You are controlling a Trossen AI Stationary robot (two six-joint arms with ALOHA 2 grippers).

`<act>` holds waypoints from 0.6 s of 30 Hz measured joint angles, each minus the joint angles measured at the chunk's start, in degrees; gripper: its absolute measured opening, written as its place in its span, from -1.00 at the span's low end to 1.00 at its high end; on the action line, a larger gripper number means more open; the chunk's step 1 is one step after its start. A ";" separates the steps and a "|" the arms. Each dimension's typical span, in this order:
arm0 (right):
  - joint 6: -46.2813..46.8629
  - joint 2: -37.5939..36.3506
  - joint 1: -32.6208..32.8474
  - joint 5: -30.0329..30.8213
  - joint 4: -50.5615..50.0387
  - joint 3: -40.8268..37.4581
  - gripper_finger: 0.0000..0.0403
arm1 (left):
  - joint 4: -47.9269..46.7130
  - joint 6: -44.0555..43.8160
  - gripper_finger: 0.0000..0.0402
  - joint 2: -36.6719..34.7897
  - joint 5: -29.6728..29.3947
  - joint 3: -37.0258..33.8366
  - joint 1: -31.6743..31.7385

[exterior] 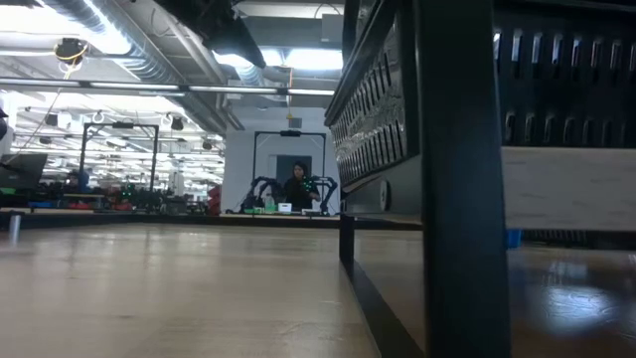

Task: Stack baskets on shelf by color
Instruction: Stack the gray bin on top of the gray bins on the shelf

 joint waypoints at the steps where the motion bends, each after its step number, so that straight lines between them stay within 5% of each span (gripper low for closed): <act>1: -0.06 0.07 -0.23 0.80 0.35 -0.01 -1.00 | 0.00 -0.01 -0.81 0.00 0.00 0.00 0.00; 18: -0.73 0.46 -3.03 5.51 0.77 1.36 -1.00 | 0.05 1.11 -0.81 0.00 0.01 0.00 0.00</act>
